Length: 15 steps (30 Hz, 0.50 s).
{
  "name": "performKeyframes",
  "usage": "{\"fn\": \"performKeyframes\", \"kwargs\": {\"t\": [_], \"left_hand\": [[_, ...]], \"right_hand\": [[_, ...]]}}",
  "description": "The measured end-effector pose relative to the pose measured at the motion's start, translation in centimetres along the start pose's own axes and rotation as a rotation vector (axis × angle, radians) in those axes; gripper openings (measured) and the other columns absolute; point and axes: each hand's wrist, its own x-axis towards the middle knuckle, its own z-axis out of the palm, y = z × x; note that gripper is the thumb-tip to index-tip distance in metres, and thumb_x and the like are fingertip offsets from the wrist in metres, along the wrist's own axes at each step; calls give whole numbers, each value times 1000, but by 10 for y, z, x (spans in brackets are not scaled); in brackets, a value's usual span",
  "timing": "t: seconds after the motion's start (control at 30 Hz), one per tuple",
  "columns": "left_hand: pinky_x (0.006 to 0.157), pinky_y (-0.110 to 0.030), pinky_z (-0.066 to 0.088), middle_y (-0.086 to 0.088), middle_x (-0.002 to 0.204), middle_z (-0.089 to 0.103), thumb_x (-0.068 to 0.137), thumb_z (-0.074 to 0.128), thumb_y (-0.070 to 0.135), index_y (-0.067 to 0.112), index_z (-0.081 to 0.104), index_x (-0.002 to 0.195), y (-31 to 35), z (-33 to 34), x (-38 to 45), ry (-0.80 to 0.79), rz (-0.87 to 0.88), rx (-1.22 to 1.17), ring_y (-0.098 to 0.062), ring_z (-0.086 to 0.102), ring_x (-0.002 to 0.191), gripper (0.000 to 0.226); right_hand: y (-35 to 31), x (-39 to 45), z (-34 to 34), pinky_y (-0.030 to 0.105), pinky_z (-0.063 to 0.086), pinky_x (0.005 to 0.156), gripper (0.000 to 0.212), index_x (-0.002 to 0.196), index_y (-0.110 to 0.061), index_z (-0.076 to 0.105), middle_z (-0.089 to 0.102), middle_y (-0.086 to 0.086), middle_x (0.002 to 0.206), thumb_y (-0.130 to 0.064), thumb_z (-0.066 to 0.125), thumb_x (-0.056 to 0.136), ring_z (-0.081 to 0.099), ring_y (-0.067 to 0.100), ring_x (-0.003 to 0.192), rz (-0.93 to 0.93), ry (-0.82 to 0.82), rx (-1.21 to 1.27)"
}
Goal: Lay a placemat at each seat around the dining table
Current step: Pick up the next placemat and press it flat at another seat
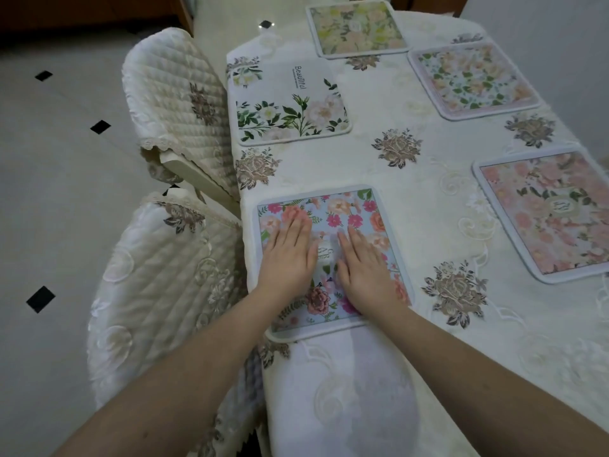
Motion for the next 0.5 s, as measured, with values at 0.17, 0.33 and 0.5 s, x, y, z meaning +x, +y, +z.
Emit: {"fn": "performKeyframes", "kwargs": {"t": [0.17,0.33,0.5], "left_hand": [[120,-35,-9,-2,166,13,93,-2,45,14,20,157,-16,11,47,-42,-42,19,-16,5,153,75],[122,-40,-11,5,166,-6,93,-10,46,20,0,158,-32,30,63,-91,-51,57,-11,-8,152,70],[123,-41,-8,5,166,-6,92,-12,45,22,-2,157,-30,32,64,-70,-127,24,-10,-9,152,69]], "right_hand": [[-13,49,3,33,7,121,61,158,-17,7,5,2,165,-32,32,104,6,14,151,-20,48,-19],[-25,99,9,35,0,123,58,157,-15,10,2,2,165,-30,25,103,1,17,152,-56,-11,-34],[-25,118,26,35,-4,122,64,156,-14,12,6,2,165,-38,4,98,1,15,152,-112,-33,-162]]}}
